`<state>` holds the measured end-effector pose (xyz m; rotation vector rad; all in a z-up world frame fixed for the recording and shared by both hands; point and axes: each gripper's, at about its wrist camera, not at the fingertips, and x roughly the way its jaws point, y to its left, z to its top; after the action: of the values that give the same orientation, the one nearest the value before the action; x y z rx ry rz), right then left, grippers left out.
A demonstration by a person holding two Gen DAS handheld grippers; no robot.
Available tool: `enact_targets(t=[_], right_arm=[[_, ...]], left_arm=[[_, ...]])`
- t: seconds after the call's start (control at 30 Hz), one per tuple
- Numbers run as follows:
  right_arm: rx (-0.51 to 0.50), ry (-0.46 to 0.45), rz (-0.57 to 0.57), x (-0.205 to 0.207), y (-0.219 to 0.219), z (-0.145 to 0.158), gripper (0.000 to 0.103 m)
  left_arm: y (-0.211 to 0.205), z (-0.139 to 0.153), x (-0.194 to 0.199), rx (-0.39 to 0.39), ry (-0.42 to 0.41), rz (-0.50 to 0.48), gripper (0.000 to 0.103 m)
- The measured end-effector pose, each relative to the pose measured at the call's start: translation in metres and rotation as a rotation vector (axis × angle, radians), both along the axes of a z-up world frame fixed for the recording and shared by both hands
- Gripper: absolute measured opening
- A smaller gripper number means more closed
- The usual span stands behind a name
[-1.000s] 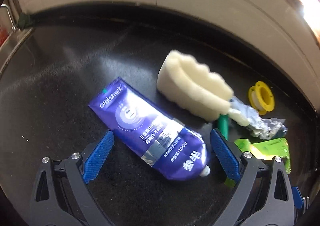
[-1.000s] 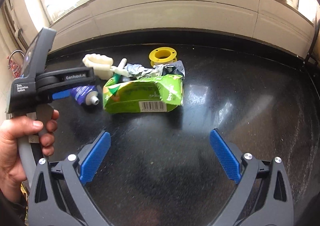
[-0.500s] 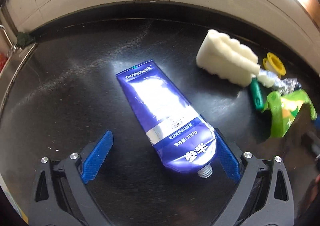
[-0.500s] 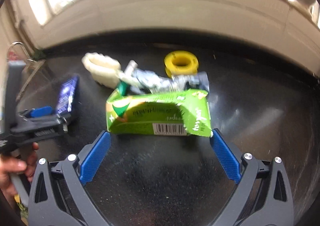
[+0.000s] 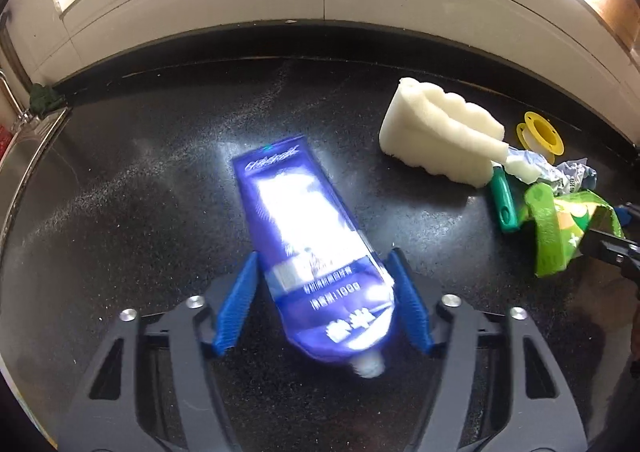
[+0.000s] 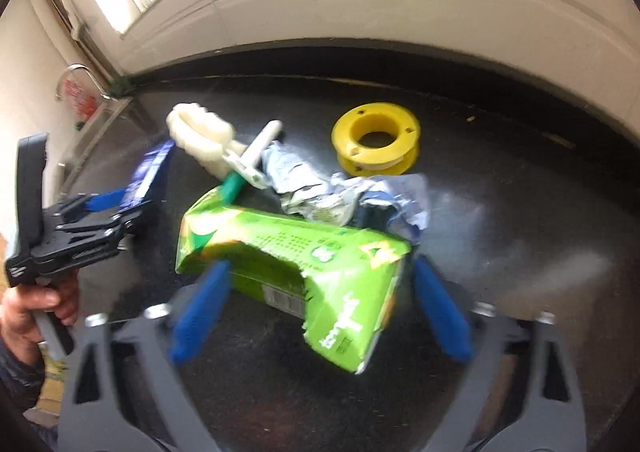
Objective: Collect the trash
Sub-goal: 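Grasp the blue toothpaste tube with the left tool while the right tool grasps the green snack bag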
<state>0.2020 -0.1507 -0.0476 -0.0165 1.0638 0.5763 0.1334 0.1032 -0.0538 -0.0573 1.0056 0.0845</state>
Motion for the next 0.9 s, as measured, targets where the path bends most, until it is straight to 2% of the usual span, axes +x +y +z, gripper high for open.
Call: enact_targets(t=[0.03,0.07,0.1,0.13,0.27,0.43,0.63,0.9], right_arm=[[0.011,0.001,-0.001,-0.004,0.000,0.001,0.041],[0.027,0.006,0.003,-0.008,0.000,0.002,0.032],[0.043,0.004,0.008,-0.014,0.001,0.003,0.027],[0.044,0.000,0.020,-0.022,0.005,0.004,0.016],[0.062,-0.043,0.009,-0.062,0.015,0.015,0.013],[0.007,-0.113,-0.053,-0.111,0.024,0.032,0.012],[-0.027,-0.155,-0.129,-0.149,0.024,0.040,0.012],[-0.041,-0.172,-0.119,-0.180,0.041,0.045,0.012]], left_arm=[[0.000,0.001,-0.001,-0.005,-0.001,-0.009,0.058],[-0.003,0.004,-0.006,-0.008,-0.002,-0.014,0.057],[-0.003,0.005,-0.009,-0.017,-0.005,-0.020,0.056],[-0.003,0.005,-0.012,-0.030,-0.012,-0.028,0.054],[-0.005,0.006,-0.036,-0.058,-0.015,-0.041,0.052],[0.004,0.009,-0.076,-0.111,-0.014,-0.043,0.050],[0.006,0.019,-0.133,-0.072,-0.046,-0.066,0.050],[0.005,0.022,-0.146,-0.060,-0.066,-0.060,0.050]])
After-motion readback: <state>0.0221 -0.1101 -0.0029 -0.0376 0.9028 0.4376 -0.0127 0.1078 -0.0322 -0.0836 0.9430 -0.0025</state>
